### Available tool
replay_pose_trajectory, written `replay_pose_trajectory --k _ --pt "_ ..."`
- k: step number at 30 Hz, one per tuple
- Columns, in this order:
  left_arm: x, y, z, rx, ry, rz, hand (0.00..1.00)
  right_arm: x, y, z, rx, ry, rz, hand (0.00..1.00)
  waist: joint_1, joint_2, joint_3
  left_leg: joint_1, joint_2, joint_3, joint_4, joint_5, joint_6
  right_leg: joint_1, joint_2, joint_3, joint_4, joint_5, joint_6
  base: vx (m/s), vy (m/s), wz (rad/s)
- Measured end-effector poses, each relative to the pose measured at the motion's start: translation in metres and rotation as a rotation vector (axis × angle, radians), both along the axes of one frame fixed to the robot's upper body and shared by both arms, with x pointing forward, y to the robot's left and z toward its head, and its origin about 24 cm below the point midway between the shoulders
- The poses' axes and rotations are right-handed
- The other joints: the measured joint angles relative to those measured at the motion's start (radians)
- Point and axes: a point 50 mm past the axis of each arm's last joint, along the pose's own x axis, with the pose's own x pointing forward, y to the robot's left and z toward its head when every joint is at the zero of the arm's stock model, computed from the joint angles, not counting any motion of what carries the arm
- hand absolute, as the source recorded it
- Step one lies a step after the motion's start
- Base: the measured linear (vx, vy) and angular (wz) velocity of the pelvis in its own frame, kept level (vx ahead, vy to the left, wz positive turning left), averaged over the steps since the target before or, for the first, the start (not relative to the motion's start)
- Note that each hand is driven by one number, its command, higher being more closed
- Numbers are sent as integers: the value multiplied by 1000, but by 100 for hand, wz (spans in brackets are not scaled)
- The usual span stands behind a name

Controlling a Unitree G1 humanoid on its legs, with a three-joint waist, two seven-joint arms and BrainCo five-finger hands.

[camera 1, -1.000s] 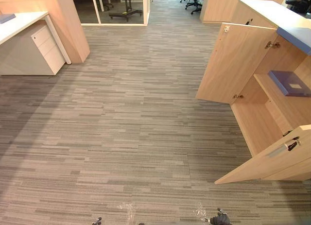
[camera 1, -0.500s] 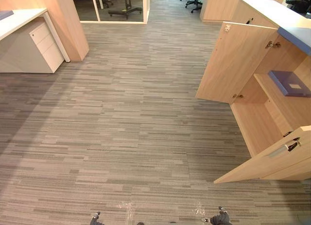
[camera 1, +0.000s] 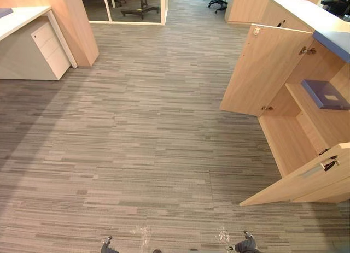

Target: Walk over to the cabinet, pick up the folder, carry it to the office cabinet, place the folder inside the office cabinet, then close the office cabinet door

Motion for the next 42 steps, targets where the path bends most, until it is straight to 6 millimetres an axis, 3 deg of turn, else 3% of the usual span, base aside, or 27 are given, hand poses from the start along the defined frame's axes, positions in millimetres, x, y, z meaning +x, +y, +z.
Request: replay_pose_trajectory --k 10,12,14,15,16,17,18,19,22,23,24,26,28,30,32,34,35,36,37,38,40,42 --pt "2 2 1 -2 -7 -21 0 -1 2 -2 69 7 -16 0 0 -8 4 -17 -11 -3 27 -7 1 0 -13 -6 9 -2 0 0 0 1" --pt "9 4 3 -10 -35 16 0 1 2 -2 88 -3 -58 0 0 -11 29 -95 -11 -3 193 -80 -14 -5 -22 -19 33 -10 0 -35 4 19" --pt "12 8 6 -46 -97 179 0 1 -1 -1 98 -14 -110 0 7 -10 76 -210 19 26 485 -163 -87 -4 -18 -33 85 -62 -26 -138 9 19" --pt "10 10 7 -56 -112 237 0 1 -1 -1 97 -15 -111 0 10 -8 83 -249 35 45 578 -169 -97 -4 -16 -37 100 -73 -31 -141 0 6" --pt "6 9 7 -79 -137 341 0 1 -3 -1 93 -20 -115 0 16 -5 96 -333 70 81 750 -153 -91 -2 -10 -39 126 -88 -40 -76 16 -5" --pt "2 12 7 -97 -156 443 0 0 -3 -1 97 -22 -131 0 21 -11 106 -395 99 102 876 -164 -54 0 -15 -37 148 -100 -48 -41 27 -10" --pt "-2 10 6 -111 -157 483 0 -1 -3 -1 97 -21 -140 0 27 -8 107 -415 122 118 906 -186 -28 3 -17 -34 154 -104 -47 8 49 -11" --pt "-8 9 5 -125 -157 542 0 -1 -4 -1 99 -24 -163 0 34 -10 115 -430 149 127 906 -213 -25 12 -22 -30 155 -107 -43 38 80 -10" --pt "-17 7 3 -153 -174 702 0 -3 -5 -1 98 -22 -202 0 38 -14 116 -404 162 88 576 -201 -64 9 -77 -5 155 -122 -19 106 209 -16" --pt "-21 5 2 -159 -167 728 0 -3 -7 -1 96 -22 -206 0 42 -7 115 -364 153 35 408 -179 -86 8 -101 6 148 -130 -1 186 324 -24" --pt "-23 4 2 -161 -165 741 0 -3 -8 -1 97 -21 -214 0 43 4 112 -332 142 53 323 -85 -131 24 -125 18 120 -132 16 216 341 -22" --pt "-22 3 2 -161 -168 737 0 -3 -11 -1 91 -16 -216 0 55 9 107 -328 121 99 307 -49 -118 35 -156 -4 131 -122 33 319 297 -22" --pt "-22 4 2 -157 -175 741 0 -2 -7 -1 101 -20 -218 0 63 1 99 -329 92 129 336 -60 -98 47 -184 -4 155 -118 34 341 222 -31" --pt "-25 3 2 -150 -161 723 0 5 5 -1 134 -32 -218 0 76 3 47 -323 60 162 348 -89 -49 35 -219 2 124 -73 103 273 181 -52" --pt "-26 2 1 -144 -152 708 0 6 18 -4 172 -25 -220 0 91 3 19 -289 18 189 323 -99 -20 34 -259 10 121 -67 108 276 177 -58" --pt "-28 -3 -1 -154 -128 699 0 8 13 -3 166 -26 -215 0 91 23 0 -224 -22 208 269 -101 9 10 -300 42 205 -69 105 286 212 -53" --pt "-27 -9 -2 -166 -121 683 0 9 7 -2 150 -26 -214 0 87 49 -16 -176 -41 212 226 -93 27 -46 -331 52 351 -77 99 217 204 -34" --pt "-26 -11 -2 -172 -121 669 0 9 3 -1 139 -24 -211 0 82 55 -20 -149 -54 213 210 -90 34 -80 -352 48 443 -83 87 271 263 -15" --pt "-22 -9 -1 -165 -129 632 0 12 0 0 123 -30 -195 0 70 50 -16 -99 -82 211 195 -101 65 -152 -412 8 655 -88 -4 312 270 10" --pt "-17 -8 0 -164 -140 610 0 16 -1 2 116 -42 -182 0 53 43 -10 -56 -101 203 190 -117 89 -209 -461 -31 838 -77 -54 311 236 18" --pt "-7 -10 1 -169 -155 570 0 25 0 5 117 -69 -171 0 29 46 10 6 -100 181 164 -121 96 -265 -458 -84 983 -112 -59 254 102 27" --pt "4 -11 4 -167 -180 514 0 38 3 8 126 -110 -162 0 25 48 57 59 -76 176 145 -122 96 -298 -388 -132 982 -185 -38 173 -12 10"
